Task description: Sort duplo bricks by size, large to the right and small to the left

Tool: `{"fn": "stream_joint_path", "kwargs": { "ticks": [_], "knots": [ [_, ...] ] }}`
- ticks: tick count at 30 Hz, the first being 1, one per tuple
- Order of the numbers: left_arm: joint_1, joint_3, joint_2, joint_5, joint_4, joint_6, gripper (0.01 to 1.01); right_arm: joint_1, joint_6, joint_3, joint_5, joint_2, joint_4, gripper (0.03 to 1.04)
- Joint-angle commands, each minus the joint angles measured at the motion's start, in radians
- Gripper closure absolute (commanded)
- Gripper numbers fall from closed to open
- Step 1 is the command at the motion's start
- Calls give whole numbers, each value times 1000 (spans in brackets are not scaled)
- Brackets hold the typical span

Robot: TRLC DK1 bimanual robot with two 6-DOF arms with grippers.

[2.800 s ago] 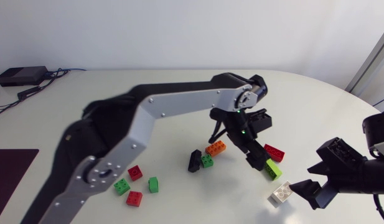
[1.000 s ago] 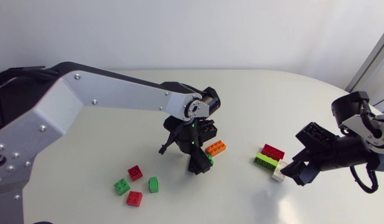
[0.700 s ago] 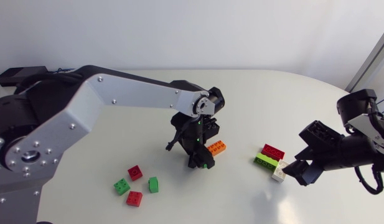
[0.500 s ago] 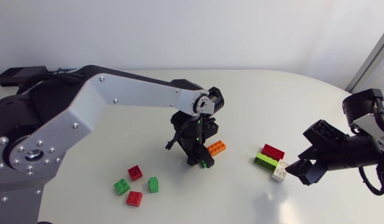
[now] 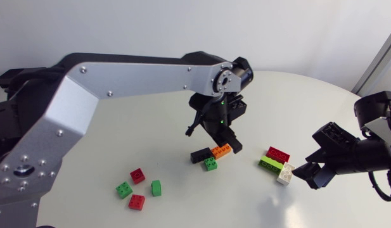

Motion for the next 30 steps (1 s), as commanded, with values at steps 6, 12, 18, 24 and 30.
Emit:
{"fn": "stream_joint_path", "kwargs": {
  "ticks": [6, 12, 18, 24, 30],
  "knots": [
    [34, -39, 28, -52, -38, -17, 646, -12, -44, -69, -1, -15, -15, 254],
    [104, -211, -55, -52, 11, 40, 361, -14, -50, -72, -3, -6, -6, 254],
    [129, -272, -80, -43, 40, 72, 359, -11, -48, -78, -3, -2, 0, 254],
    [114, -272, -83, -6, 44, 91, 325, -14, -50, -84, -1, -6, 0, 254],
    [118, -251, -43, 23, 49, 134, 318, -17, -51, -84, -1, -8, 0, 254]
  ]
}}
